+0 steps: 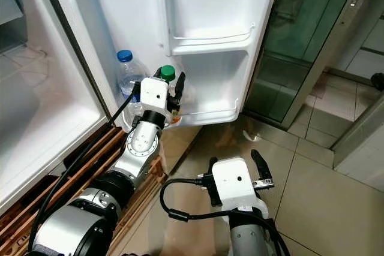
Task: Restocking fridge
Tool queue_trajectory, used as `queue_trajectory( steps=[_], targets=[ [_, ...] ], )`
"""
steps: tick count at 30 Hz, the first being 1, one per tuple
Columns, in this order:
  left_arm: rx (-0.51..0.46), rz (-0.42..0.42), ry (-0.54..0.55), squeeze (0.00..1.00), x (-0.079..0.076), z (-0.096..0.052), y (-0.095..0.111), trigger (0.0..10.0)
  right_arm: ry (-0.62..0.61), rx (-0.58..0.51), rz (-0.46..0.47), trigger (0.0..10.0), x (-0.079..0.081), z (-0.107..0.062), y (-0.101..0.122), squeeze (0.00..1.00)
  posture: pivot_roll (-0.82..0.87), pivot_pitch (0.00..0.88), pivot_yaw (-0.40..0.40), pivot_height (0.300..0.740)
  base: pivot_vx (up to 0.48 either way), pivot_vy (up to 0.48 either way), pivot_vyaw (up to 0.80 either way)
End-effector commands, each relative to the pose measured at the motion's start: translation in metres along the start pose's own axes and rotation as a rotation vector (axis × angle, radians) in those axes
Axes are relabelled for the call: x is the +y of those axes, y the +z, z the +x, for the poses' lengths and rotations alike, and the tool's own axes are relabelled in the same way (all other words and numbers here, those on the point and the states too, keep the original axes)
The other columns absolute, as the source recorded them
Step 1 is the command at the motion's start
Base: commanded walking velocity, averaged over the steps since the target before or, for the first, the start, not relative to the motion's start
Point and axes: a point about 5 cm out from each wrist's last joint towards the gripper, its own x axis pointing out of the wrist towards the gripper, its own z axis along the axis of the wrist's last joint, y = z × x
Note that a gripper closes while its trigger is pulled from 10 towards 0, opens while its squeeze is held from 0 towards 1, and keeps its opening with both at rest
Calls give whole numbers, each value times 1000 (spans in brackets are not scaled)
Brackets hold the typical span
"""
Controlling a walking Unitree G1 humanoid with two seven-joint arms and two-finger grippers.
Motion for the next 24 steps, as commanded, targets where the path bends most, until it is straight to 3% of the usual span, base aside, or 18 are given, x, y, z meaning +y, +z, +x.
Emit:
queue_trajectory(
  steps=[1, 24],
  targets=[
    [-54, -84, -40, 0, -31, 8, 17, 10000, 524, -319, 357, 10000, 96, -80, 102, 0, -354, 84, 68, 740, 0, 0, 0],
    [-32, -96, -50, 0, -35, 7, 13, 10000, 526, -318, 358, 10000, 98, -81, 103, 0, -352, 89, 70, 740, 0, 0, 0]
  ],
)
